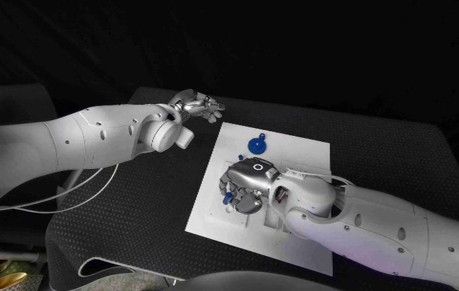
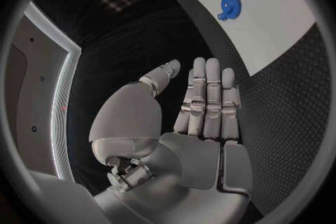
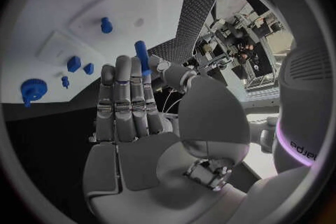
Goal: Assemble the parts on the task board
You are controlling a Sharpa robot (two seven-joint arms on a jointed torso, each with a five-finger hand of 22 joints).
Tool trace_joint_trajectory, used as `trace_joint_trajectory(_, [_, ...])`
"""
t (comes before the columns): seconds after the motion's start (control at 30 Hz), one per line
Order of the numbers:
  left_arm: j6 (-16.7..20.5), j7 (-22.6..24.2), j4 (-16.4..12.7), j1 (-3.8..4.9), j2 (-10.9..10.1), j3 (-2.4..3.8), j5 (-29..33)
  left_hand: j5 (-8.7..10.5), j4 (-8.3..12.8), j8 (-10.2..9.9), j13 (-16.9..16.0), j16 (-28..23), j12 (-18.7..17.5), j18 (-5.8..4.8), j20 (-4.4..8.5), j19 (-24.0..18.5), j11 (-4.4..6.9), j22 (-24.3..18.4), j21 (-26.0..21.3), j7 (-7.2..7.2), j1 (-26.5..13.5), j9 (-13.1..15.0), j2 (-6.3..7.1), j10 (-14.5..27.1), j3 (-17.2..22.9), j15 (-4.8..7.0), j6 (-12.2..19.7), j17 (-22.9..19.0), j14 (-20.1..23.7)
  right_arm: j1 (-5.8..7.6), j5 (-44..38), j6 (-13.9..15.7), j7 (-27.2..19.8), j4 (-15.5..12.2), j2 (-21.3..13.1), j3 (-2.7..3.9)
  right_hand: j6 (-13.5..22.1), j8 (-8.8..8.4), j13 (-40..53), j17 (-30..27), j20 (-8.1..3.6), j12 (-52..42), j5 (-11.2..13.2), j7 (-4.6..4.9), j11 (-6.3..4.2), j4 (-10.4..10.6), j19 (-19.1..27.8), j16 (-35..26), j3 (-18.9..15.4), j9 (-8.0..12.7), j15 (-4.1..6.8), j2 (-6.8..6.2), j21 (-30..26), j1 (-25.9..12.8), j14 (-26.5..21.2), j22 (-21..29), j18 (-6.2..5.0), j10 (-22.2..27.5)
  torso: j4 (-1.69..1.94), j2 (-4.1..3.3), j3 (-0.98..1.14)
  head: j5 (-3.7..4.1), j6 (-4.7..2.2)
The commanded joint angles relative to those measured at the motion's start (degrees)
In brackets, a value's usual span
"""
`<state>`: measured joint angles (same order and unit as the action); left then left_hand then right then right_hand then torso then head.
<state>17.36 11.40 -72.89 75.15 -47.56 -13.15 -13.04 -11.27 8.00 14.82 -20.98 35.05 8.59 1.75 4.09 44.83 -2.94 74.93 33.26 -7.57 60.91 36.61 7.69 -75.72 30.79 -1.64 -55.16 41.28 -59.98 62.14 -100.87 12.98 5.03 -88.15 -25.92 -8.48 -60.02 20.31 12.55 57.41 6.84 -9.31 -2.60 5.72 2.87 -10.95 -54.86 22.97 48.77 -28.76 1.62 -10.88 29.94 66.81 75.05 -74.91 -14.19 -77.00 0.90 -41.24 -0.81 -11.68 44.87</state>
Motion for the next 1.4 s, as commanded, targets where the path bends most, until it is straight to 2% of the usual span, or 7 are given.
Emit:
trace_joint_trajectory(0.03, [-0.97, 0.42, 0.12, 0.18, 0.38, 0.07, 0.23, 0.19, -0.4, -0.16, -0.09, -0.13, -0.31, -0.26, -0.08, -0.23, 0.09, 1.22, -0.35, -0.11, -0.3, -0.08, 0.08, 0.36, 0.02, -0.06, 0.45, -0.06, 0.21, -0.36, -2.34, -1.46, -0.32, 0.6, 0.29, -0.26, -0.18, 0.28, 0.1, 0.1, -0.12, 0.03, -0.16, 0.02, -0.05, -0.29, -0.34, 0.32, 0.21, -1.52, 0.51, 0.65, 0.21, -0.08, 0.04, -1.23, -0.8, -0.27, -0.01, 0.02, 0.08, 0.22, 0.26])
trace_joint_trajectory(0.13, [-0.88, 0.47, 0.3, 0.18, 0.43, 0.07, 0.23, 0.19, -0.45, -0.15, -0.09, -0.13, -0.31, -0.26, -0.09, -0.23, 0.08, 1.22, -0.35, -0.11, -0.35, -0.08, 0.06, 0.36, 0.0, -0.06, 0.45, -0.06, 0.21, -0.56, -2.45, -1.5, -0.35, 0.88, 0.41, -0.45, -0.16, 0.28, 0.13, 0.12, -0.12, 0.04, -0.17, 0.02, -0.04, -0.35, -0.33, 0.32, 0.2, -1.54, 0.51, 0.69, 0.22, -0.11, 0.03, -1.23, -0.81, -0.26, 0.03, 0.02, 0.09, 0.18, 0.21])
trace_joint_trajectory(0.3, [-0.99, 0.43, 0.4, 0.17, 0.67, 0.07, 0.24, 0.2, -0.49, -0.15, -0.1, -0.13, -0.31, -0.27, -0.09, -0.23, 0.09, 1.22, -0.35, -0.11, -0.4, -0.08, 0.05, 0.36, -0.02, -0.06, 0.45, -0.06, 0.22, -0.72, -2.4, -1.71, -0.43, 0.81, 0.55, -0.51, -0.15, 0.29, 0.17, 0.17, -0.12, 0.05, -0.16, 0.03, -0.04, -0.47, -0.31, 0.33, 0.18, -1.58, 0.51, 0.75, 0.25, -0.16, 0.02, -1.23, -0.81, -0.25, -0.08, 0.06, 0.19, -0.37, 0.48])
trace_joint_trajectory(0.47, [-1.07, 0.38, 0.31, 0.17, 0.76, 0.07, 0.24, 0.2, -0.53, -0.14, -0.1, -0.13, -0.32, -0.26, -0.09, -0.24, 0.09, 1.22, -0.36, -0.1, -0.43, -0.09, 0.04, 0.37, -0.02, -0.06, 0.45, -0.07, 0.22, -0.75, -2.22, -1.82, -0.45, 0.84, 0.45, -0.53, -0.14, 0.29, 0.22, 0.22, -0.11, 0.06, -0.17, 0.03, -0.04, -0.55, -0.3, 0.34, 0.16, -1.62, 0.51, 0.82, 0.27, -0.24, 0.02, -1.22, -0.81, -0.26, -0.04, 0.05, 0.11, -0.41, 0.93])
trace_joint_trajectory(0.63, [-1.0, 0.39, 0.47, 0.17, 0.78, 0.07, 0.24, 0.2, -0.54, -0.14, -0.1, -0.13, -0.32, -0.26, -0.08, -0.24, 0.09, 1.22, -0.36, -0.1, -0.45, -0.09, 0.04, 0.37, -0.03, -0.06, 0.46, -0.07, 0.23, -0.89, -2.19, -2.05, -0.48, 1.04, 0.5, -0.69, -0.13, 0.3, 0.25, 0.26, -0.11, 0.06, -0.17, 0.03, -0.04, -0.61, -0.29, 0.34, 0.14, -1.64, 0.51, 0.86, 0.29, -0.3, 0.01, -1.22, -0.81, -0.26, -0.17, 0.06, 0.08, -0.54, 1.0])
trace_joint_trajectory(1.2, [-1.2, 0.35, 0.53, 0.18, 0.91, 0.07, 0.24, 0.19, -0.55, -0.14, -0.11, -0.14, -0.33, -0.25, -0.08, -0.26, 0.09, 1.22, -0.37, -0.1, -0.43, -0.09, 0.03, 0.38, -0.02, -0.06, 0.47, -0.07, 0.24, -1.31, -2.24, -2.54, -0.5, 1.84, 1.0, -0.79, -0.1, 0.3, 0.32, 0.33, -0.1, 0.09, -0.17, 0.04, -0.04, -0.77, -0.26, 0.34, 0.13, -1.71, 0.51, 0.98, 0.33, -0.41, 0.0, -1.21, -0.81, -0.25, 0.0, 0.04, 0.06, -0.88, 1.33])
trace_joint_trajectory(1.4, [-1.18, 0.34, 0.5, 0.18, 0.86, 0.07, 0.24, 0.19, -0.54, -0.13, -0.11, -0.14, -0.33, -0.24, -0.07, -0.27, 0.09, 1.22, -0.37, -0.1, -0.42, -0.1, 0.04, 0.38, -0.01, -0.06, 0.47, -0.08, 0.25, -1.59, -2.28, -2.76, -0.5, 2.08, 1.21, -0.79, -0.07, 0.29, 0.36, 0.37, -0.1, 0.1, -0.17, 0.05, -0.04, -0.85, -0.24, 0.34, 0.12, -1.74, 0.51, 1.03, 0.35, -0.47, -0.01, -1.21, -0.81, -0.24, -0.12, 0.01, 0.08, -1.15, 1.51])
